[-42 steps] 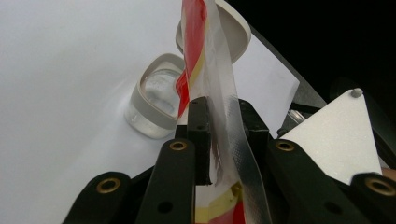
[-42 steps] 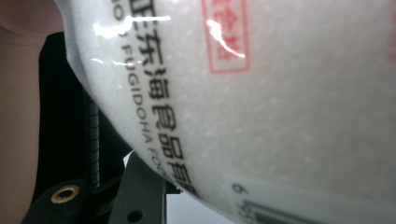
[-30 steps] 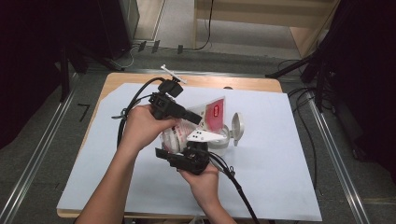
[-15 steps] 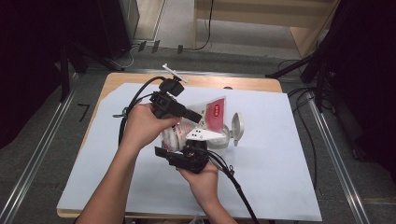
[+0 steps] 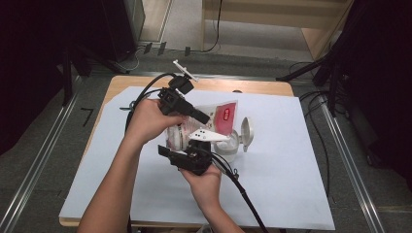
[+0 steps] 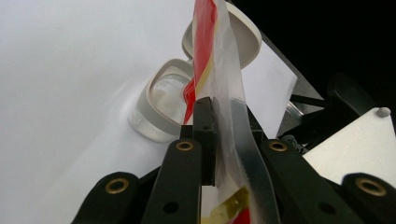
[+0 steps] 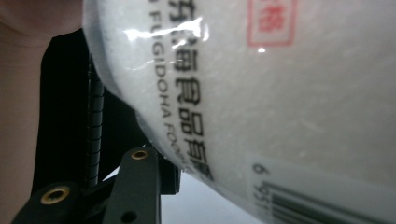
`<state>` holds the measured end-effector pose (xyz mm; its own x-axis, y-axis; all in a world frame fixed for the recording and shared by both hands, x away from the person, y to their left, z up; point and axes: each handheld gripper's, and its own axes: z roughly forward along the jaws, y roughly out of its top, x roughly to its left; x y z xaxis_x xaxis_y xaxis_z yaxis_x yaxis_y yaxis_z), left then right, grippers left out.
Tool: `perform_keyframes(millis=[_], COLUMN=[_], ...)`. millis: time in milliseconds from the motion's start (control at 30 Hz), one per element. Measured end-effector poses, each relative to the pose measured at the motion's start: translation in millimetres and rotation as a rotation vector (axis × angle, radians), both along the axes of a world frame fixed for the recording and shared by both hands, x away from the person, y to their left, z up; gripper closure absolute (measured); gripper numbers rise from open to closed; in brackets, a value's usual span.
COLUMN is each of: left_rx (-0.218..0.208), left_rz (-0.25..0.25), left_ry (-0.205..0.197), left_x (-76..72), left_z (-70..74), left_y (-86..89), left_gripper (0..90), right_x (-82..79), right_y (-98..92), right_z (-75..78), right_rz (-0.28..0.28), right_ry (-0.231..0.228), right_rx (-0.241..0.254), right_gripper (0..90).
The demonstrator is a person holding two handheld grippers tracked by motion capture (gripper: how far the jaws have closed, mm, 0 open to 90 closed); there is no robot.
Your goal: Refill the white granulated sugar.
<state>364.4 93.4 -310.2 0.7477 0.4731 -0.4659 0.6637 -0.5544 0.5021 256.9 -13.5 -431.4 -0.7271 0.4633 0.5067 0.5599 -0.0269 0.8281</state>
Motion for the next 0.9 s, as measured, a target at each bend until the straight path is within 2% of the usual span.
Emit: perform_keyframes(millis=[167,467,633,900], left_rx=[-0.011,-0.024,-0.026,-0.053], left_rz=[0.002,0.017,0.032,0.043], left_ry=[0.032,0.044,0.025,0.014], left_x=[7.0,8.1,3.0,1.5], left_z=[-1.4,1.0,2.7,1.4], left_y=[2.8,6.7,5.1,5.4], left_gripper=[83.6,82.4,82.2,82.3], right_x=[2.5,4.8,2.3,0.6], right_y=[1.3,6.4,7.0,5.8], right_z=[1.2,4.6,6.2,7.9], right_rz=[-0.004,-0.02,-0.023,-0.026], right_ry=[0.013,0.023,0.013,0.021], right_rx=[-0.012,-0.005,-0.014,-0.016], right_gripper=[60.3,61.0,61.8,61.8])
